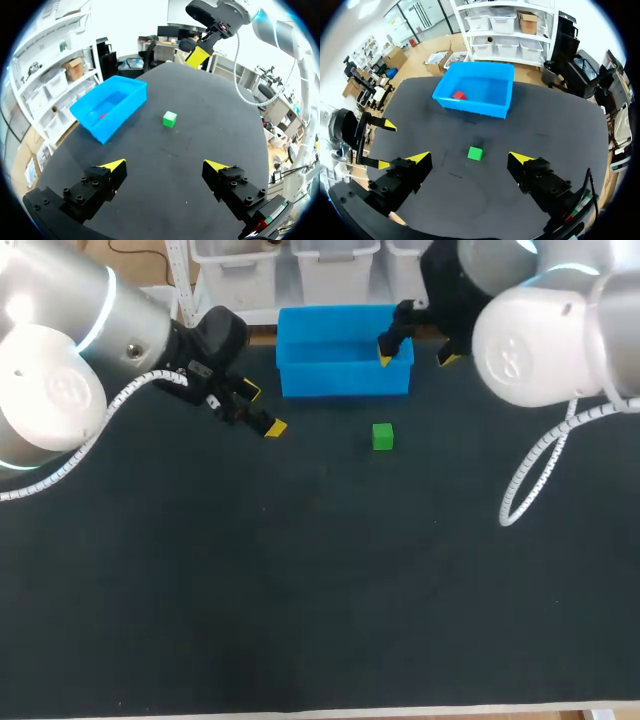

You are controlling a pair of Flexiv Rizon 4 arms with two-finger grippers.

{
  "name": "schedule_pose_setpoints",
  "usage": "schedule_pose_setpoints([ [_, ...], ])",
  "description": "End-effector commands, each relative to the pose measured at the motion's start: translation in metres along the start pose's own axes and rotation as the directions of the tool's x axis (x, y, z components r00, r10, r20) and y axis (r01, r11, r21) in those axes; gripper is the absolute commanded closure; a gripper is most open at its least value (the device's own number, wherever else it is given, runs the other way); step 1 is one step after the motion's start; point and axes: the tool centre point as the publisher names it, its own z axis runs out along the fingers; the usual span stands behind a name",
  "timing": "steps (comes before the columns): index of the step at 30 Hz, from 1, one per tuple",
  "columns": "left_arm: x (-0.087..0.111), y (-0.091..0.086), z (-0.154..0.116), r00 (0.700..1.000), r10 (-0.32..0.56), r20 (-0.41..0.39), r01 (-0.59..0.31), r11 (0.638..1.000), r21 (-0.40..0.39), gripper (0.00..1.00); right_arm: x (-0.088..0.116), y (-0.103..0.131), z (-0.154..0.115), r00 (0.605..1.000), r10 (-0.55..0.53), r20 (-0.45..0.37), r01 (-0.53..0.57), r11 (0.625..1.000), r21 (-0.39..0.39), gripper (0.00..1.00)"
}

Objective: Use the left arm to pick the red cube and place it into the blue plastic box first, then use the right arm to grasp the green cube and put it into the same blue plastic box after the first action is fully finished.

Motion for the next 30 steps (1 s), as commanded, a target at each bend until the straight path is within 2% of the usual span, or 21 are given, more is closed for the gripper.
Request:
schedule_pose_setpoints([
  [1, 0.001, 0.0, 0.0, 1.0, 0.003, 0.005, -0.003, 1.0, 0.002, 0.0, -0.003, 0.008, 0.003, 1.0, 0.013, -0.022, -0.012, 0.998, 0.063, 0.0],
  [9, 0.001, 0.0, 0.0, 1.0, 0.003, 0.005, -0.003, 1.0, 0.002, 0.0, -0.006, 0.014, 0.006, 0.997, 0.041, -0.066, -0.033, 0.992, 0.12, 0.0],
  [22, 0.001, 0.0, 0.0, 1.0, 0.003, 0.005, -0.003, 1.0, 0.002, 0.0, -0.005, 0.033, 0.011, 0.988, 0.025, -0.154, -0.001, 0.988, 0.154, 0.0],
  [30, 0.001, 0.0, 0.0, 1.0, 0.003, 0.005, -0.003, 1.0, 0.002, 0.0, -0.001, 0.041, 0.013, 0.98, 0.08, -0.183, -0.048, 0.984, 0.172, 0.0],
])
